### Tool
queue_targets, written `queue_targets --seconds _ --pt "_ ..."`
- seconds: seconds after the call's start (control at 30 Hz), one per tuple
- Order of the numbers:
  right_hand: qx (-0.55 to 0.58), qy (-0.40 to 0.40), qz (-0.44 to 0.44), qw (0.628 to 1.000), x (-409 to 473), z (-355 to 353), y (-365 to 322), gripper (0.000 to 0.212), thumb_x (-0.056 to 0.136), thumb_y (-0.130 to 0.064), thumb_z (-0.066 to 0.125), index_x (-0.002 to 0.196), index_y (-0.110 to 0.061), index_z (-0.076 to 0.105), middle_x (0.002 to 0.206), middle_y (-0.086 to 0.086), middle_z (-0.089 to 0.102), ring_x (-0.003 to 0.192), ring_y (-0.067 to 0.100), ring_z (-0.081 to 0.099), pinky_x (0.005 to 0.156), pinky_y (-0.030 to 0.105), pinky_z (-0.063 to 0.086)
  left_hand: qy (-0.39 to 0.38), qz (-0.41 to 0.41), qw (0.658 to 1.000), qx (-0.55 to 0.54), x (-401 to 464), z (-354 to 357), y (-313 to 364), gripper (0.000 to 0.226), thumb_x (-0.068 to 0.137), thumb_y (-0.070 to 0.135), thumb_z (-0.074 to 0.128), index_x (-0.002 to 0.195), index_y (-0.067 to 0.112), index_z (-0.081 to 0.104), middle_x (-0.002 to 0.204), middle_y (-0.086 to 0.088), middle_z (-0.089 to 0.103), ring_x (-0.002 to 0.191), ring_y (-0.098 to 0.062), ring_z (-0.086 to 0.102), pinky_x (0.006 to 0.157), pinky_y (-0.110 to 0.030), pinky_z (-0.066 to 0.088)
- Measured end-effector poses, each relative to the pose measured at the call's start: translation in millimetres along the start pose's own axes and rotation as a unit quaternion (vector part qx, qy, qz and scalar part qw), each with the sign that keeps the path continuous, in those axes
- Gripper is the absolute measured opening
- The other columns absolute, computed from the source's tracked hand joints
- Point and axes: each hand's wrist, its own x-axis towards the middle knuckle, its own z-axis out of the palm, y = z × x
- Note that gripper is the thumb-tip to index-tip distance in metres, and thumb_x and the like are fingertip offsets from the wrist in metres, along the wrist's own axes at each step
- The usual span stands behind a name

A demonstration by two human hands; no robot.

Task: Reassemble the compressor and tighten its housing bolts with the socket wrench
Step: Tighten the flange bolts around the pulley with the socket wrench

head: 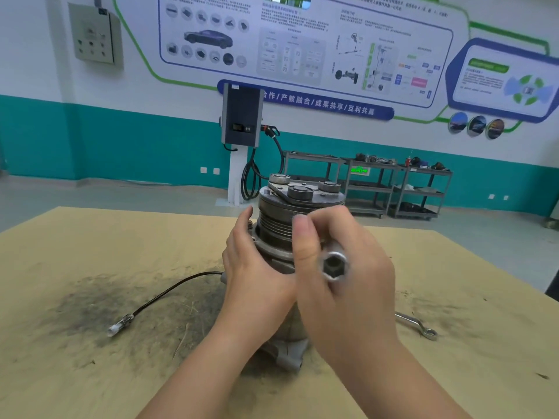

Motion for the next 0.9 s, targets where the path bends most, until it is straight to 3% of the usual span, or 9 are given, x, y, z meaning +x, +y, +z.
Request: queue_targets --seconds 0.07,0.17,0.23,0.3,0.43,0.67,0.77,0.9 --pt "-0.013 0.019 -0.044 0.999 8.2 0.9 6.5 0.020 0.097 -0.033 0.044 0.087 -0.017 0.053 0.067 -0.005 0.056 0.057 0.017 0.053 0.050 0.035 0.045 0.005 0.003 1.000 0.010 -1.7 0.8 1.2 0.114 0.037 0.080 0.063 0.138 0.057 0.016 0.137 0.020 0.030 0.137 -0.016 0.037 0.114 -0.048 0.034" --pt "0.174 0.073 -0.050 0.981 24.1 -8.4 19.9 0.010 0.101 -0.034 0.041 0.094 -0.027 0.039 0.073 0.005 0.057 0.056 0.005 0.051 0.054 0.017 0.042 -0.005 0.017 0.998 0.054 -4.1 -2.2 0.7 0.111 0.036 0.070 0.074 0.127 0.067 0.010 0.126 0.029 0.024 0.138 -0.010 0.030 0.115 -0.039 0.029" --pt "0.277 0.146 0.012 0.950 32.5 -18.8 30.1 0.007 0.103 -0.024 0.039 0.096 -0.026 0.036 0.068 -0.001 0.059 0.050 0.008 0.050 0.052 0.015 0.039 -0.024 0.016 0.998 0.060 -4.7 -5.6 1.0 0.110 0.037 0.070 0.075 0.125 0.069 0.010 0.131 0.028 0.025 0.138 -0.007 0.028 0.113 -0.033 0.027" --pt "0.371 0.184 0.141 0.899 36.4 -27.8 41.6 0.008 0.100 -0.017 0.038 0.094 -0.023 0.039 0.062 -0.004 0.060 0.044 0.013 0.047 0.047 0.019 0.037 -0.042 0.014 0.998 0.052 -4.2 -9.1 1.1 0.109 0.038 0.070 0.074 0.125 0.070 0.009 0.140 0.025 0.027 0.138 -0.004 0.028 0.111 -0.029 0.026" --pt "0.458 0.165 0.297 0.821 33.8 -33.5 62.0 0.019 0.099 -0.004 0.033 0.090 -0.017 0.043 0.054 0.001 0.056 0.039 0.015 0.041 0.044 0.020 0.031 -0.066 0.001 0.997 0.030 -5.2 -13.1 3.6 0.116 0.039 0.066 0.076 0.131 0.068 0.005 0.150 0.020 0.025 0.139 -0.006 0.030 0.115 -0.034 0.027" --pt "0.532 0.117 0.361 0.757 27.4 -24.6 73.3 0.018 0.095 -0.003 0.031 0.089 -0.015 0.043 0.055 0.003 0.055 0.040 0.016 0.041 0.043 0.020 0.033 -0.051 -0.002 0.998 0.038 -7.0 -13.7 1.5 0.121 0.039 0.070 0.074 0.138 0.061 0.004 0.151 0.019 0.027 0.140 -0.005 0.030 0.109 -0.025 0.025" --pt "0.567 0.096 0.399 0.714 28.2 -23.3 79.4 0.016 0.094 -0.005 0.033 0.087 -0.015 0.044 0.054 0.002 0.052 0.039 0.015 0.039 0.041 0.020 0.033 -0.042 -0.004 0.997 0.060 -6.9 -13.8 0.4 0.119 0.040 0.074 0.073 0.137 0.060 0.005 0.153 0.017 0.028 0.143 -0.010 0.027 0.118 -0.039 0.026" --pt "0.603 0.051 0.448 0.658 30.4 -24.5 87.5 0.012 0.092 -0.008 0.035 0.085 -0.015 0.042 0.053 -0.002 0.047 0.036 0.012 0.037 0.039 0.018 0.031 -0.030 -0.008 0.996 0.084 -7.7 -12.9 -0.8 0.117 0.042 0.077 0.073 0.138 0.058 0.008 0.153 0.017 0.030 0.144 -0.015 0.028 0.117 -0.049 0.031"
